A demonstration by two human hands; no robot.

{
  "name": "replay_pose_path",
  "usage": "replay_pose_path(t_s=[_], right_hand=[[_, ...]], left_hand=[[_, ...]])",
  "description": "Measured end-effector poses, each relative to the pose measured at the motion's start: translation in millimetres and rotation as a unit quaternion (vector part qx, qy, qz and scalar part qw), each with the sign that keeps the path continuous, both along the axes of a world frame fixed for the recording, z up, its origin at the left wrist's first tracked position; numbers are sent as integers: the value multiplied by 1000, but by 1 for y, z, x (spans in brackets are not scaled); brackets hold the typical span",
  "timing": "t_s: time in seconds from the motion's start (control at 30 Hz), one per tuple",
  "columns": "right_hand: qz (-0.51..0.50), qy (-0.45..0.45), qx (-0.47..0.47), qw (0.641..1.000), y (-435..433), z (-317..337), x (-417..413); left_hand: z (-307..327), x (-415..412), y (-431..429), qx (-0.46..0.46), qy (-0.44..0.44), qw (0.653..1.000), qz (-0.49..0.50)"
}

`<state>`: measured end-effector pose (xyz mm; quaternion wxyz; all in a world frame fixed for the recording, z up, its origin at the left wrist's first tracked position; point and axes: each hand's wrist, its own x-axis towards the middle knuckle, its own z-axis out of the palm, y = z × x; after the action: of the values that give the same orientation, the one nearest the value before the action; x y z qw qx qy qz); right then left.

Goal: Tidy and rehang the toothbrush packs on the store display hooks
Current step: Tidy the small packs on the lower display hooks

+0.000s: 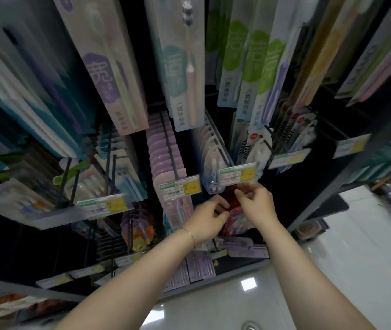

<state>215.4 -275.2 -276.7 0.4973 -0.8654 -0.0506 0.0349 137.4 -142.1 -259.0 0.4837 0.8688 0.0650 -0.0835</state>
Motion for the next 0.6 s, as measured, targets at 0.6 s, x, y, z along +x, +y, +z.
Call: replay_pose_path(t_s=[0.6], right_hand=[[69, -15, 142, 987, -56, 7, 89]], left_hand=[[4, 103, -78, -17, -67, 979, 193]])
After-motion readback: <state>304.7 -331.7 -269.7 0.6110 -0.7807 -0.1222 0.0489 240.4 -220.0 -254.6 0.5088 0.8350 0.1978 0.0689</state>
